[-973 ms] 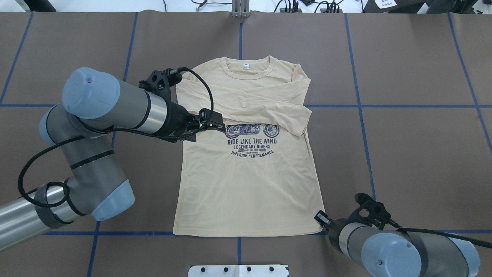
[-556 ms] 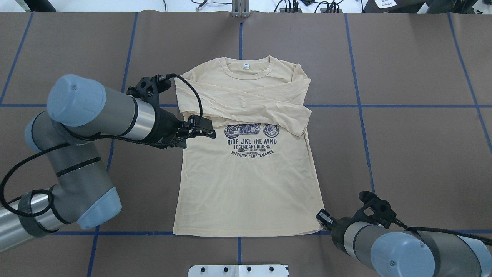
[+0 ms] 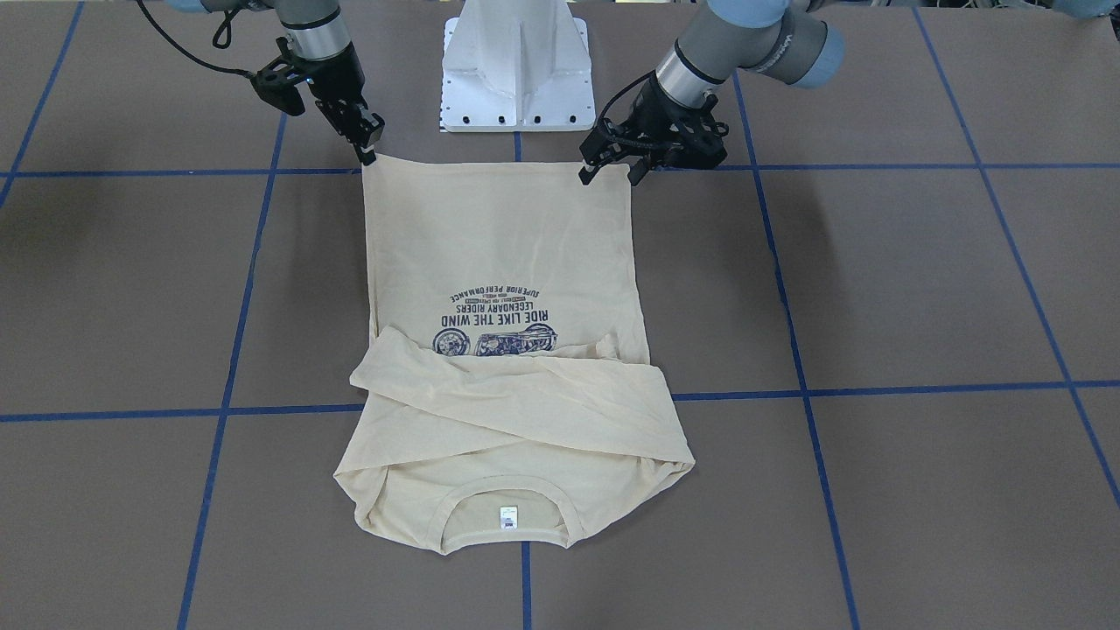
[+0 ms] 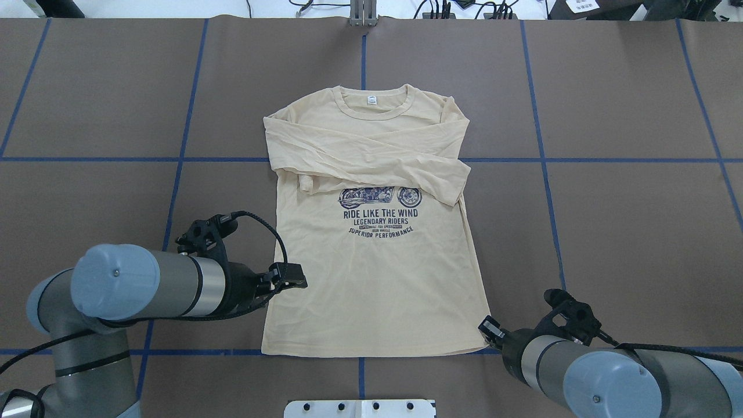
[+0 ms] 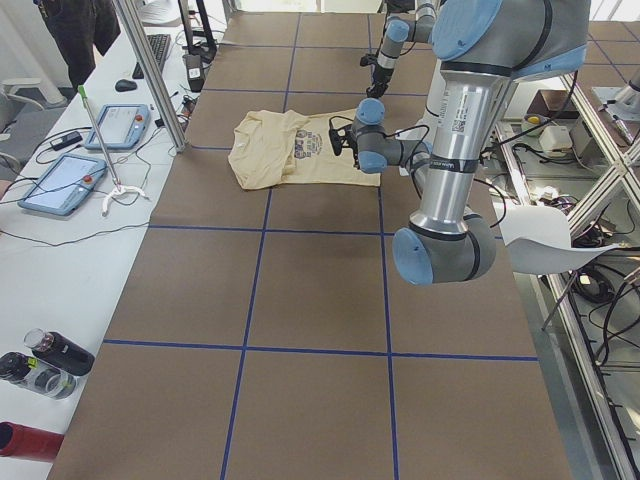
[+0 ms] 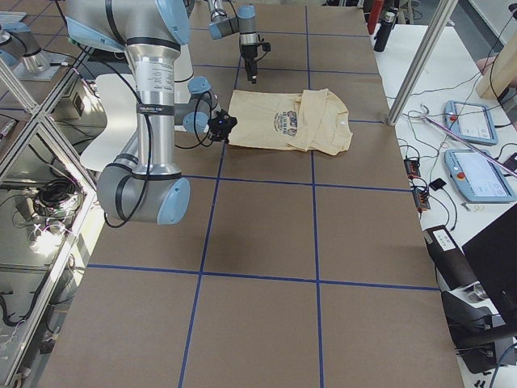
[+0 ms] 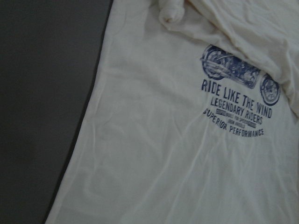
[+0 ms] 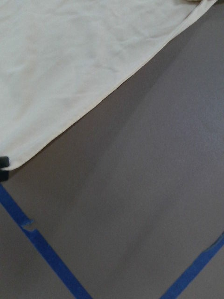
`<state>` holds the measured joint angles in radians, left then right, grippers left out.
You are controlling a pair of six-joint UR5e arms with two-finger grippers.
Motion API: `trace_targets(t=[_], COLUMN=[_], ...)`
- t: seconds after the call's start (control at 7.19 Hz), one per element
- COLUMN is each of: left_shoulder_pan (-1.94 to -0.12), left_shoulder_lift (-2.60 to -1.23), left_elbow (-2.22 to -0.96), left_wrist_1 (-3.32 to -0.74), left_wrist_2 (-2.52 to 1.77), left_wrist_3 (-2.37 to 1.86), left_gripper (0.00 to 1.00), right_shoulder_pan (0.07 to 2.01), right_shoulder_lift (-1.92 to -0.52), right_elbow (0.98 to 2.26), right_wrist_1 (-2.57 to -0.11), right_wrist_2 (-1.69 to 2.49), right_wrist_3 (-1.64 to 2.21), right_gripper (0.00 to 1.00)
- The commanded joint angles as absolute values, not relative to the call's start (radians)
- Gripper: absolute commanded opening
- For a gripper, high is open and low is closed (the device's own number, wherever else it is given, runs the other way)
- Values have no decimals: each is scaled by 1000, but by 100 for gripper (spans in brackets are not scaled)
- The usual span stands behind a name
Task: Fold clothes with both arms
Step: 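Move the left gripper to the hem corner nearest the robot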
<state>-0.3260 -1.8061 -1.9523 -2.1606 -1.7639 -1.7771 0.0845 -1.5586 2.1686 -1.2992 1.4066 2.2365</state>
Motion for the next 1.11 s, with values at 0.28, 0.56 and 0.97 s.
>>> trace_targets(t=[0.28,0.56,0.97], left_shoulder_pan=[-192,-192,-190], left_shoulder_lift=[-1779,-1776,-1776], left_elbow=[-1947,-1947,-1948], left_wrist_1=[-2052,-2051,-2017], left_wrist_2=[-1721,-1717,-1718], left_wrist_3=[-1919,-1921,-1922], left_gripper=[78,74,66], right_shoulder_pan=[83,83,83], right_shoulder_lift=[-1552,-1552,-1552], right_elbow=[2169,2169,2168], right_wrist_1=[-1299,-1299,-1299], right_wrist_2=[1407,1407,1407], right_wrist_3=[2237,2237,2237], right_gripper=[0,0,0])
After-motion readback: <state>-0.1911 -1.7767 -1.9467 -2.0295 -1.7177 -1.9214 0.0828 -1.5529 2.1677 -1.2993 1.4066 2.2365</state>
